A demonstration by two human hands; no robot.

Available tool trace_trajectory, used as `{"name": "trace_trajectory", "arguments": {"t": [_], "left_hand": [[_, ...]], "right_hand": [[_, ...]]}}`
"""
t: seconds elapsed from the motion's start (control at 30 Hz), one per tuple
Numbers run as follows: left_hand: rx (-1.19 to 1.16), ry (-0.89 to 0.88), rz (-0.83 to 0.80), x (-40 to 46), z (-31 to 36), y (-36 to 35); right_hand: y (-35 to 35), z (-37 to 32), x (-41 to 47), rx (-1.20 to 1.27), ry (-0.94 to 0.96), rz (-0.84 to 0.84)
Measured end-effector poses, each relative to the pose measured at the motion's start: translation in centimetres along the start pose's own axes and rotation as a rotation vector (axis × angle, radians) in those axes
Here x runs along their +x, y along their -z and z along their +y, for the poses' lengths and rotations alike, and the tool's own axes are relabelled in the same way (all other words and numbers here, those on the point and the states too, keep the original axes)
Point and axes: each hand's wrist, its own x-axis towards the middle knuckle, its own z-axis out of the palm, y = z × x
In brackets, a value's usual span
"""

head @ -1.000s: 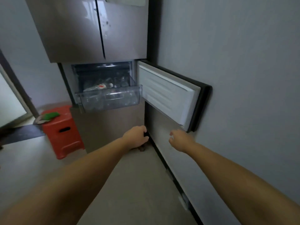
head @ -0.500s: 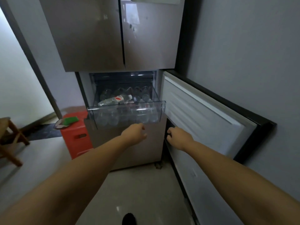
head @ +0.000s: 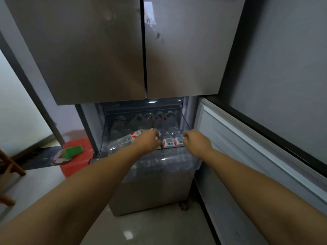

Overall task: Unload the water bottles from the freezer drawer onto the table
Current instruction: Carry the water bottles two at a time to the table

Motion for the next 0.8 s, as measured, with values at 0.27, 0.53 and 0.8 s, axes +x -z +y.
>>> {"name": "trace_trajectory", "arguments": {"t": [0.27, 0.53, 0.8], "left_hand": [[0.112, 0.159, 0.022, 6.6, -5.5, 0.0], [0.201, 0.4, -0.16, 11.5, -11.0, -0.5], [0.253, 0.367, -0.272, 12.6, -12.1, -3.0]], "right_hand": [[-4.0, -0.3, 11.1, -0.097, 0.044, -0.185], [-7.9, 0.1, 20.4, -0.225, 0.044, -0.378], [-11.0, 1.4, 24.1, -0.212, 0.057, -0.614]]}}
